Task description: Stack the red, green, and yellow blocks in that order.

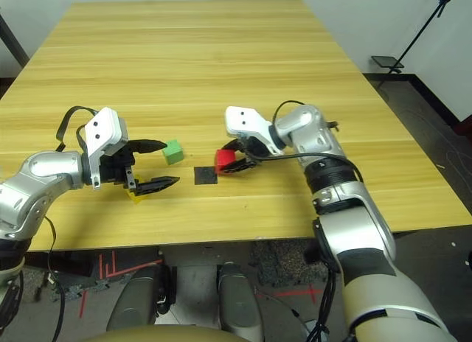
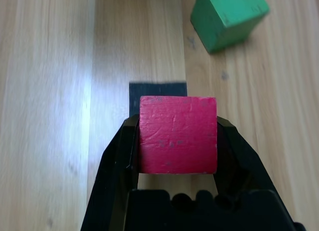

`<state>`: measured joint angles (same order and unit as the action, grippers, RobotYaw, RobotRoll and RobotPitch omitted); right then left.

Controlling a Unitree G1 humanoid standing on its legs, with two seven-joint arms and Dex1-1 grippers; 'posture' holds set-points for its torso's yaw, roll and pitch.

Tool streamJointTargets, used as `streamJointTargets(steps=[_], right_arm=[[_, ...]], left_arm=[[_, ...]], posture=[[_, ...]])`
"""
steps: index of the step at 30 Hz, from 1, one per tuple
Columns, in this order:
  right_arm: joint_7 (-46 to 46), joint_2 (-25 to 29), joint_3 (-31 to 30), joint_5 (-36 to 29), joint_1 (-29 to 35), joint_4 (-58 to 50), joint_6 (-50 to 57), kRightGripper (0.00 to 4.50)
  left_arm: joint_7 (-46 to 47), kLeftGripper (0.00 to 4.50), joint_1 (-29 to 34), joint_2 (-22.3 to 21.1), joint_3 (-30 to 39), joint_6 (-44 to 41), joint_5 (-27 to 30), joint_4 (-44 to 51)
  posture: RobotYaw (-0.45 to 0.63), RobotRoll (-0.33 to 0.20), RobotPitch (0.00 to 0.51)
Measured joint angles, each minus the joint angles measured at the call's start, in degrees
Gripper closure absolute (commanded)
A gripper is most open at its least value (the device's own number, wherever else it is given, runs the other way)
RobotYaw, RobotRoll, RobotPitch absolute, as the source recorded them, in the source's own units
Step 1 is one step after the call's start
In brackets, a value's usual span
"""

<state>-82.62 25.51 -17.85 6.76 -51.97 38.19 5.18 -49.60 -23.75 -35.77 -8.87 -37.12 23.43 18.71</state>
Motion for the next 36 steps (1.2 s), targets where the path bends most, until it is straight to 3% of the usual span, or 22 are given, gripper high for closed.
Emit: streamJointTargets(steps=[22, 23, 26, 28, 36], right_arm=[[0.34, -1.25, -4.61, 2.15, -1.74, 2.7, -1.29, 2.45], [0.28, -1.24, -4.68, 2.24, -1.73, 3.18, -1.72, 1.73], [0.27, -1.27, -4.73, 2.16, -1.69, 4.27, -2.58, 0.91], [-0.33, -1.67, -4.03, 0.98, -1.6, 4.85, -3.2, 0.07], [-4.79, 1.42, 2.79, -7.19, -3.88, 2.66, -0.79, 0.07]], left_arm=[[4.23, 0.0, 2.84, 0.0, 1.25, -1.7, -0.33, 2.27], [4.38, 0.0, 2.71, 0.0, 1.25, -1.7, -0.45, 2.21], [4.74, 0.0, 1.83, 0.0, 1.24, -1.65, -0.95, 1.65], [4.74, 0.0, 0.23, -0.11, 1.09, -1.58, -2.2, -0.6], [3.73, 0.0, -4.74, 0.56, -0.32, -0.58, -4.9, -7.11]], posture=[[0.42, -0.208, 0.104], [0.42, -0.208, 0.104], [0.4, -0.192, 0.096], [0.39, -0.186, 0.093], [0.34, -0.155, 0.072]])
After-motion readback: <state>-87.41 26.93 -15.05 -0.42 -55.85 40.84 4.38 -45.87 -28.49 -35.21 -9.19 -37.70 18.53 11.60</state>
